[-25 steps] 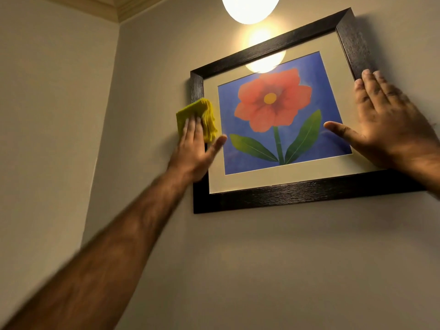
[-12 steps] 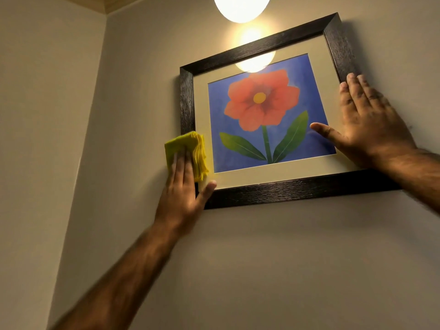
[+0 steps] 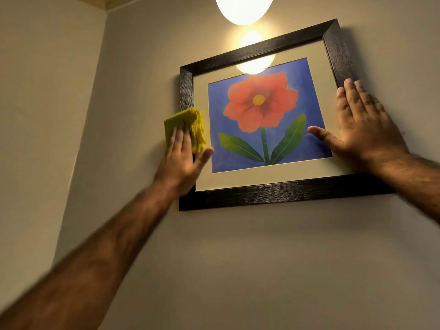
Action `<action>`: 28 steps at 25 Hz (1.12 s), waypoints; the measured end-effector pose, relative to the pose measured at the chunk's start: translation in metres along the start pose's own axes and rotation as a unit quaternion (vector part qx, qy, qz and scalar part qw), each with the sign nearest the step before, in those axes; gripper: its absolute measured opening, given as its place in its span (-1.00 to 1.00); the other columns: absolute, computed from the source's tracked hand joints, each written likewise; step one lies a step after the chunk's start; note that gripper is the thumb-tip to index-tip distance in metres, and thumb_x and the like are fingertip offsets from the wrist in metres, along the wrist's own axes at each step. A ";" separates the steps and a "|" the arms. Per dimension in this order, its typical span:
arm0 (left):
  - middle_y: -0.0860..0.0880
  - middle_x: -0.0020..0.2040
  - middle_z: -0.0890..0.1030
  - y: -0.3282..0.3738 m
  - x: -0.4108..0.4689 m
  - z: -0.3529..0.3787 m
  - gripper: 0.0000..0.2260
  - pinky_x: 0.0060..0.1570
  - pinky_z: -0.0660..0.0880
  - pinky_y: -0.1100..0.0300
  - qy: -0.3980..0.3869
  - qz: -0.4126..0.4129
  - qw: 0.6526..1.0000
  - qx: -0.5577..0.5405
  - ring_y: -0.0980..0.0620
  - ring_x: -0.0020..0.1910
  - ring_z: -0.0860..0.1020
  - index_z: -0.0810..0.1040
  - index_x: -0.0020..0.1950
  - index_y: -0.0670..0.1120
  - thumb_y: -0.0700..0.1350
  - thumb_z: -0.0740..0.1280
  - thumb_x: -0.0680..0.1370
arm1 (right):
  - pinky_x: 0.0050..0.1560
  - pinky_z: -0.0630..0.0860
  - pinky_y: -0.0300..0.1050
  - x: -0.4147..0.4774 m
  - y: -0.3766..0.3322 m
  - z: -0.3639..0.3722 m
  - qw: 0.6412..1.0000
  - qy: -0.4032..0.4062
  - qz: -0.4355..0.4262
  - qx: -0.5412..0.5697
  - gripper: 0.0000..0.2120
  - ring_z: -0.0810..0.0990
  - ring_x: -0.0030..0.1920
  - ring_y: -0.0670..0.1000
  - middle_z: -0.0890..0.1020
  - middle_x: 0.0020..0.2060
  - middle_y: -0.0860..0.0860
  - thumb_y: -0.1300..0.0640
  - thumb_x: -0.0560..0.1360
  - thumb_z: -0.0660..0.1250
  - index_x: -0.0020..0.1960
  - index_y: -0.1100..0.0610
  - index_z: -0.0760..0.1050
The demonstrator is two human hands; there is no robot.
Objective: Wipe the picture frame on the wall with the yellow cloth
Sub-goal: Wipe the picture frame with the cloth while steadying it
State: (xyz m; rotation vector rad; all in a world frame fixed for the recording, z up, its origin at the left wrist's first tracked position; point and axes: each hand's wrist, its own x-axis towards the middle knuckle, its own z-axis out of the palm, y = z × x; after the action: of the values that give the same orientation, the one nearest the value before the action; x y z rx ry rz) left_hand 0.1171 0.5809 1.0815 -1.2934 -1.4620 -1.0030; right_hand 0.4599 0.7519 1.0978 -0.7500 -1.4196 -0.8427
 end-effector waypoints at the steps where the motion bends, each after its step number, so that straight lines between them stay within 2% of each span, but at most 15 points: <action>1: -0.09 0.66 -0.15 0.003 0.027 -0.006 -0.08 0.60 -0.15 0.02 0.000 -0.007 1.000 0.002 -0.01 0.64 -0.17 -0.14 0.63 -0.15 0.47 -0.15 0.49 | 0.61 -0.01 0.09 0.000 0.000 0.000 1.000 0.001 0.001 0.000 0.02 -0.02 0.65 0.13 0.00 0.64 0.17 -0.50 0.48 -0.10 0.63 0.26 -0.05; 4: -0.10 0.67 -0.14 0.004 0.089 -0.020 -0.18 0.58 -0.18 0.03 0.001 -0.021 1.000 0.013 -0.02 0.64 -0.16 -0.15 0.63 -0.15 0.38 -0.08 0.58 | 0.61 -0.01 0.08 -0.001 0.000 0.001 1.000 0.010 0.008 -0.006 0.02 -0.02 0.65 0.13 0.00 0.64 0.16 -0.50 0.48 -0.10 0.63 0.25 -0.05; 8: -0.08 0.67 -0.15 0.004 0.108 -0.021 -0.15 0.60 -0.14 -0.03 0.011 -0.028 0.999 0.015 -0.02 0.64 -0.16 -0.16 0.64 -0.12 0.43 -0.12 0.54 | 0.61 -0.01 0.08 0.000 0.000 0.000 1.000 0.004 0.004 -0.005 0.02 -0.02 0.65 0.12 -0.01 0.64 0.16 -0.50 0.48 -0.10 0.63 0.25 -0.05; 14: -0.08 0.66 -0.13 0.004 0.002 0.006 -0.09 0.57 -0.17 0.10 0.027 -0.005 1.000 0.009 0.00 0.64 -0.15 -0.13 0.64 -0.13 0.46 -0.19 0.48 | 0.61 0.00 0.10 0.000 0.000 0.001 1.000 0.011 0.006 -0.002 0.03 0.00 0.65 0.14 0.01 0.64 0.17 -0.51 0.47 -0.12 0.62 0.25 -0.03; 17: 0.03 0.62 -0.26 -0.003 -0.074 0.023 -0.06 0.57 -0.15 0.14 0.011 0.013 1.000 0.019 0.07 0.62 -0.21 -0.15 0.64 -0.10 0.52 -0.27 0.45 | 0.61 0.01 0.10 0.000 0.000 0.000 1.000 0.009 0.006 0.002 0.04 0.01 0.64 0.15 0.02 0.64 0.18 -0.51 0.46 -0.13 0.62 0.26 -0.03; 21: 0.16 0.59 -0.39 -0.007 -0.141 0.037 -0.16 0.55 -0.17 0.18 -0.028 0.010 0.999 0.019 0.15 0.60 -0.29 -0.27 0.60 0.03 0.51 -0.26 0.47 | 0.61 0.01 0.11 0.000 0.000 0.001 1.000 0.010 0.006 0.004 0.04 0.02 0.64 0.15 0.02 0.64 0.18 -0.52 0.46 -0.13 0.62 0.26 -0.02; 24: 0.16 0.59 -0.38 -0.010 -0.138 0.036 -0.18 0.56 -0.13 0.13 -0.024 0.011 1.000 0.014 0.14 0.61 -0.27 -0.27 0.59 0.05 0.50 -0.24 0.48 | 0.60 0.02 0.11 0.000 0.000 0.000 1.000 0.011 0.007 0.007 0.04 0.02 0.64 0.15 0.03 0.64 0.18 -0.52 0.46 -0.12 0.62 0.26 -0.02; 28: -0.01 0.62 -0.22 -0.009 -0.065 0.021 -0.03 0.60 -0.07 0.05 0.011 0.024 0.999 0.030 0.04 0.63 -0.17 -0.11 0.63 -0.13 0.53 -0.25 0.44 | 0.61 0.02 0.11 -0.001 0.000 0.001 1.000 0.014 0.007 0.005 0.03 0.02 0.64 0.15 0.03 0.64 0.18 -0.51 0.47 -0.11 0.62 0.26 -0.02</action>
State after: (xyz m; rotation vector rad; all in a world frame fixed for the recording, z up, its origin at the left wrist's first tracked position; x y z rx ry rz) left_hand 0.1079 0.5831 1.0130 -1.2644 -1.4276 -0.9328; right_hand 0.4594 0.7533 1.0968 -0.7370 -1.3906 -0.8318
